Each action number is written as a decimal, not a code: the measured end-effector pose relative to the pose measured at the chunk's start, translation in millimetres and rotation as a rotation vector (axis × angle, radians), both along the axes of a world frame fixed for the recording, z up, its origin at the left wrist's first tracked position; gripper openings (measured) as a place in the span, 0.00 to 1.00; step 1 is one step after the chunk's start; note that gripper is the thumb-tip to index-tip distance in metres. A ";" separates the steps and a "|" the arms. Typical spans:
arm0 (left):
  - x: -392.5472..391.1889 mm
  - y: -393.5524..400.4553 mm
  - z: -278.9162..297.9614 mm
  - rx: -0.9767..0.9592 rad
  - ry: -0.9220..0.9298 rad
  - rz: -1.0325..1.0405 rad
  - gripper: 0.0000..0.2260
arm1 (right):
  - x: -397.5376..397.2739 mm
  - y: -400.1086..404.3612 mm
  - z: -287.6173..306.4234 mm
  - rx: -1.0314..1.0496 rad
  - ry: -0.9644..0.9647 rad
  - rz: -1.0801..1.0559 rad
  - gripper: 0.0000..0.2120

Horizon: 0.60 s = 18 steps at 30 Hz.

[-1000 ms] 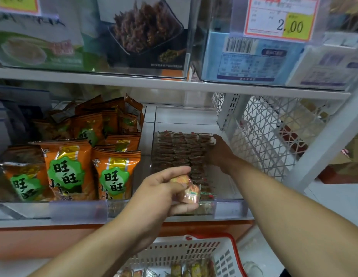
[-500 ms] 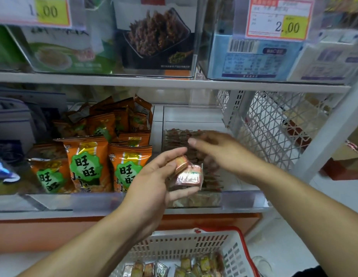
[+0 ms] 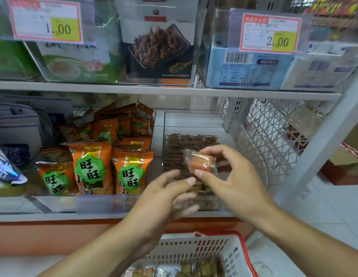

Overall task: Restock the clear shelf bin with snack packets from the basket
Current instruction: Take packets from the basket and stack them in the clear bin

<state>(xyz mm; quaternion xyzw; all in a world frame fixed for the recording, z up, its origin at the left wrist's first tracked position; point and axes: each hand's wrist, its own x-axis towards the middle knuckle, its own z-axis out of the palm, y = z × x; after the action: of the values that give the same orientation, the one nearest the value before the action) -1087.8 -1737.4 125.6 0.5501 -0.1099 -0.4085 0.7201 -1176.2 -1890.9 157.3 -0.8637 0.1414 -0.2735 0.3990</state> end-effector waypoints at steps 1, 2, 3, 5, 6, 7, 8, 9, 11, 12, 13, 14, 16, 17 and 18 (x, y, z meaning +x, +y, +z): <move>-3.4 -0.8 -1.3 -0.008 0.010 -0.062 0.27 | -0.1 3.9 -2.0 -0.098 -0.057 -0.019 0.16; -6.7 -1.9 -1.9 -0.022 -0.006 -0.104 0.22 | -0.2 7.5 -4.7 -0.172 -0.094 -0.016 0.17; -9.0 -2.9 -1.7 -0.043 -0.022 -0.107 0.20 | -0.2 11.1 -7.8 -0.232 -0.117 -0.005 0.18; -7.6 -4.9 -1.3 -0.102 -0.020 -0.067 0.16 | -0.2 15.3 -12.9 -0.321 -0.144 0.041 0.19; -4.5 -5.0 -1.5 -0.134 -0.014 -0.051 0.15 | -0.3 15.9 -14.0 -0.341 -0.144 0.076 0.19; -1.2 -4.5 -1.6 -0.162 -0.011 -0.042 0.14 | -0.3 16.2 -14.3 -0.339 -0.135 0.114 0.19; 2.3 -3.8 -0.9 -0.177 -0.014 -0.032 0.13 | -0.5 16.8 -14.0 -0.305 -0.125 0.146 0.19; 5.1 -3.6 0.1 -0.182 -0.023 -0.022 0.12 | -0.9 17.7 -13.3 -0.233 -0.127 0.165 0.17; 8.5 -3.2 1.4 -0.182 -0.052 -0.022 0.12 | -0.9 17.3 -11.8 -0.017 -0.167 0.141 0.11; 9.2 -3.2 1.5 -0.176 -0.070 -0.025 0.12 | -0.4 15.6 -10.8 0.113 -0.177 0.110 0.10; 9.4 -3.2 0.9 -0.168 -0.085 -0.027 0.12 | 0.3 13.9 -9.3 0.243 -0.168 0.081 0.13; 9.7 -3.1 -0.3 -0.159 -0.097 -0.030 0.12 | 0.7 11.7 -7.7 0.355 -0.141 0.066 0.17; 9.4 -2.9 -1.1 -0.145 -0.111 -0.031 0.12 | 1.3 6.6 -5.3 0.510 -0.067 0.081 0.23; 9.2 -3.1 -0.9 -0.138 -0.117 -0.028 0.12 | 0.8 4.6 -3.9 0.554 -0.037 0.100 0.24; 9.5 -3.0 -0.6 -0.129 -0.121 -0.021 0.12 | 0.1 2.8 -2.9 0.573 -0.025 0.113 0.23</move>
<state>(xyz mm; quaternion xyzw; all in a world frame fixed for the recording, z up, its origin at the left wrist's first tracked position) -1078.4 -1740.4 125.0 0.5251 -0.1850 -0.3741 0.7417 -1176.1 -1888.1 154.4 -0.7191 0.1597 -0.2103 0.6428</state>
